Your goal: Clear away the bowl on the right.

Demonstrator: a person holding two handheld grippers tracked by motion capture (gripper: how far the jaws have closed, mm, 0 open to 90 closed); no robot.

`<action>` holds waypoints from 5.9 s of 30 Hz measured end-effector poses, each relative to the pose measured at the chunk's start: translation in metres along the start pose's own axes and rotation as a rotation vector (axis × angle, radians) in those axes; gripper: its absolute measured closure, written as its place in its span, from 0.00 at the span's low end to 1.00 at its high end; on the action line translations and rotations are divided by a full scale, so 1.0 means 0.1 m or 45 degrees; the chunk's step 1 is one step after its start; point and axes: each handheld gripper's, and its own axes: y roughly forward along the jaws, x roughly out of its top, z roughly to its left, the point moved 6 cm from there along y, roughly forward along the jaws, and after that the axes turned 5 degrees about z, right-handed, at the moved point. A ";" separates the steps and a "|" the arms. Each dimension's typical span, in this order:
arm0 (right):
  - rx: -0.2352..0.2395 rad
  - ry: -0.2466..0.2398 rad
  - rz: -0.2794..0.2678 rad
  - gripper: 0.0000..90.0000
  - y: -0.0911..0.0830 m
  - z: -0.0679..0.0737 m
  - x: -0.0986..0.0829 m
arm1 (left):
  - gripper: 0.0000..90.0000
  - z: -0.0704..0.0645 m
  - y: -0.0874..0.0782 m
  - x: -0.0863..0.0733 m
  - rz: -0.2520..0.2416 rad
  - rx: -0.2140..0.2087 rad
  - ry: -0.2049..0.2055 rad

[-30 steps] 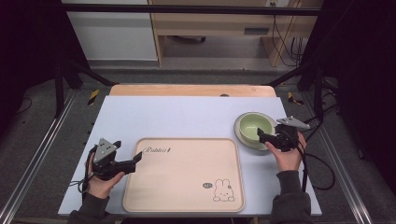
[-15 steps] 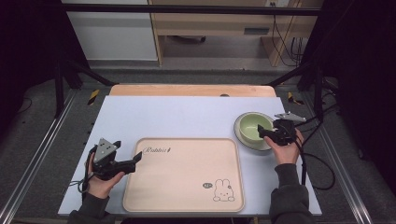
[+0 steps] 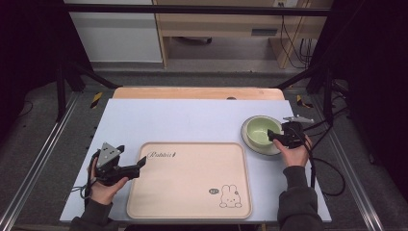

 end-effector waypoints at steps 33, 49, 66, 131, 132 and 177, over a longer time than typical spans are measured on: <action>0.048 0.089 0.162 0.72 0.23 -0.06 -0.08 | 0.12 0.00 0.02 -0.02 0.014 0.005 0.005; 0.060 0.146 0.213 0.85 0.29 -0.07 -0.07 | 0.12 0.00 0.03 -0.03 0.022 0.004 0.005; 0.081 0.225 0.248 0.92 0.29 -0.12 -0.03 | 0.12 0.01 0.03 -0.03 0.018 0.005 -0.004; 0.269 0.081 0.025 0.92 -0.46 0.37 0.10 | 0.12 0.01 -0.01 0.00 0.000 0.006 -0.009; 0.269 0.081 0.025 0.92 -0.46 0.37 0.10 | 0.12 0.01 -0.01 0.00 0.000 0.006 -0.009; 0.587 -0.270 0.025 0.92 -0.91 1.55 -0.10 | 0.12 -0.01 -0.04 0.03 -0.022 -0.009 -0.006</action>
